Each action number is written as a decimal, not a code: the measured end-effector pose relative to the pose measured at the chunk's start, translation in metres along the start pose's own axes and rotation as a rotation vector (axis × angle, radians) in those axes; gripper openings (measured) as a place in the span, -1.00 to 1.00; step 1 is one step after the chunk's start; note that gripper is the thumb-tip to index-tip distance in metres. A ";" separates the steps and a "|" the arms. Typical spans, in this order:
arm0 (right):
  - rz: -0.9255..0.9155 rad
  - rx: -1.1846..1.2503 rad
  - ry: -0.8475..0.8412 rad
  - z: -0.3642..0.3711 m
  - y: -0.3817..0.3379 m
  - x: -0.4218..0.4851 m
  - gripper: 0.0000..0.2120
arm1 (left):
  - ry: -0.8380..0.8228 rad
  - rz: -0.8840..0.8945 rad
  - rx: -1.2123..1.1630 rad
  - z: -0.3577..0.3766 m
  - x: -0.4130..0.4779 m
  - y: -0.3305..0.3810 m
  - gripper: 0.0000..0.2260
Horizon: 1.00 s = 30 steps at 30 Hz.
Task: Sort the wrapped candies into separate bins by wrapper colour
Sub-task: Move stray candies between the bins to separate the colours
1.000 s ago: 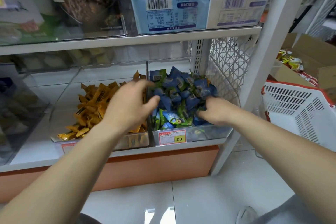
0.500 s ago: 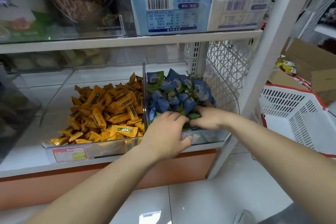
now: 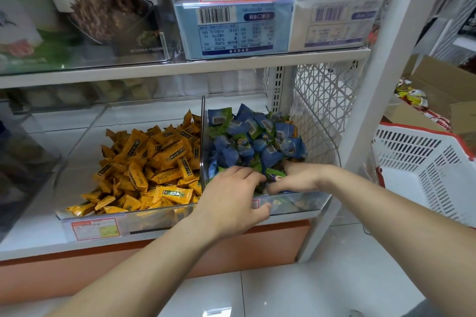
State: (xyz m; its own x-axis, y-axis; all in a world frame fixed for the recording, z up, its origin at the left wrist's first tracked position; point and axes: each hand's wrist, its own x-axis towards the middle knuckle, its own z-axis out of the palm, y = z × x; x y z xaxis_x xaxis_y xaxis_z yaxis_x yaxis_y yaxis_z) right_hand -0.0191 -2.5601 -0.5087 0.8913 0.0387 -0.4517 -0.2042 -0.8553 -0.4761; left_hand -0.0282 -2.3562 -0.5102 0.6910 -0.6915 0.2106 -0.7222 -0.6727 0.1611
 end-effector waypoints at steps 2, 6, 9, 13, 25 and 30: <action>-0.034 0.050 -0.005 -0.001 -0.001 -0.001 -0.44 | -0.005 -0.015 0.003 -0.001 0.001 0.001 -0.45; -0.136 0.146 -0.020 -0.002 0.000 -0.002 -0.59 | -0.018 -0.036 -0.002 -0.001 0.003 0.001 -0.43; -0.149 0.213 0.005 -0.001 -0.001 -0.001 -0.62 | 0.000 -0.078 -0.025 0.000 0.003 0.003 -0.29; -0.120 0.249 -0.008 -0.006 -0.002 -0.004 -0.48 | -0.015 -0.062 -0.015 0.002 0.004 0.003 -0.21; -0.122 0.458 0.211 -0.013 0.000 -0.004 -0.62 | -0.006 -0.139 -0.053 0.003 0.014 0.000 -0.33; -0.029 0.734 0.393 -0.013 -0.004 0.000 -0.69 | -0.018 -0.208 -0.037 0.002 0.021 0.008 -0.28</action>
State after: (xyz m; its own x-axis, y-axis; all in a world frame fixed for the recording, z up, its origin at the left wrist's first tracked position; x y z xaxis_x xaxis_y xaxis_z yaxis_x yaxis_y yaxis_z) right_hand -0.0128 -2.5631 -0.4972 0.9490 -0.2437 -0.2001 -0.2694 -0.2972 -0.9160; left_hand -0.0192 -2.3768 -0.5066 0.8254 -0.5438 0.1517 -0.5645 -0.7913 0.2350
